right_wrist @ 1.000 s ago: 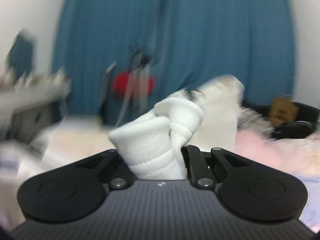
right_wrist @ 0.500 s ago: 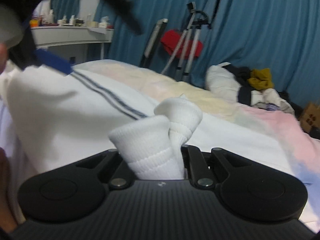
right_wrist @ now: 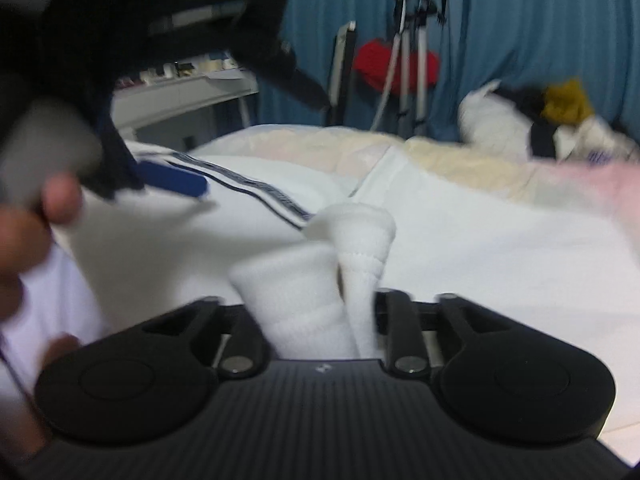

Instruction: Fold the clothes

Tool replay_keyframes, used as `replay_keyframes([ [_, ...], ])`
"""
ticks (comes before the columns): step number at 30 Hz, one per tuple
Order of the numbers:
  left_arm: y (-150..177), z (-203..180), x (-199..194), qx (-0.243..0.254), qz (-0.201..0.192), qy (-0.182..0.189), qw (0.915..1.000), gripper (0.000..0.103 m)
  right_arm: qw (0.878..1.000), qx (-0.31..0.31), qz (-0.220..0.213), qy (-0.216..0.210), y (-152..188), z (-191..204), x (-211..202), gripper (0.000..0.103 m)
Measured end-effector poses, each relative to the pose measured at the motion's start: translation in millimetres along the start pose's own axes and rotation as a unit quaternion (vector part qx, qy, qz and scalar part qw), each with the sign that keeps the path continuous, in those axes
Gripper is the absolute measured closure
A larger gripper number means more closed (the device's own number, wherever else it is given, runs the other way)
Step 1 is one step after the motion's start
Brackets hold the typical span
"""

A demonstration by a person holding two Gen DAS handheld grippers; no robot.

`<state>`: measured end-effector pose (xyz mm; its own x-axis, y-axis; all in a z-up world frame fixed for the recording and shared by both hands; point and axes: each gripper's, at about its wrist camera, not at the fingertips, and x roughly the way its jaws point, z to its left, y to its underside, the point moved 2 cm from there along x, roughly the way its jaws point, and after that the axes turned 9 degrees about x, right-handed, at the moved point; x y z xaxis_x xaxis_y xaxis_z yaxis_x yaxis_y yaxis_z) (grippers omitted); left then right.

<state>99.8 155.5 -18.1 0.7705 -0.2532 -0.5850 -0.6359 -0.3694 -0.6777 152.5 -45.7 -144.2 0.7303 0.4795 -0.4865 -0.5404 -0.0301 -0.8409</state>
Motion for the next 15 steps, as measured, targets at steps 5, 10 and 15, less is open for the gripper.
replay_keyframes([
  [5,-0.9,8.7,10.6,-0.017,0.019,0.02,0.9995,0.003,0.998,0.029,0.031,-0.037,-7.6,-11.3,-17.8,0.02],
  [10,-8.6,-0.1,25.4,0.007,0.03,0.028,0.9992,0.003,0.994,0.058,0.063,-0.074,-15.4,-22.5,-35.7,0.02],
  [15,-4.0,-20.5,63.4,0.064,0.078,0.026,0.9946,0.004,0.998,0.021,0.046,-0.032,-19.8,-45.9,-82.5,0.02],
])
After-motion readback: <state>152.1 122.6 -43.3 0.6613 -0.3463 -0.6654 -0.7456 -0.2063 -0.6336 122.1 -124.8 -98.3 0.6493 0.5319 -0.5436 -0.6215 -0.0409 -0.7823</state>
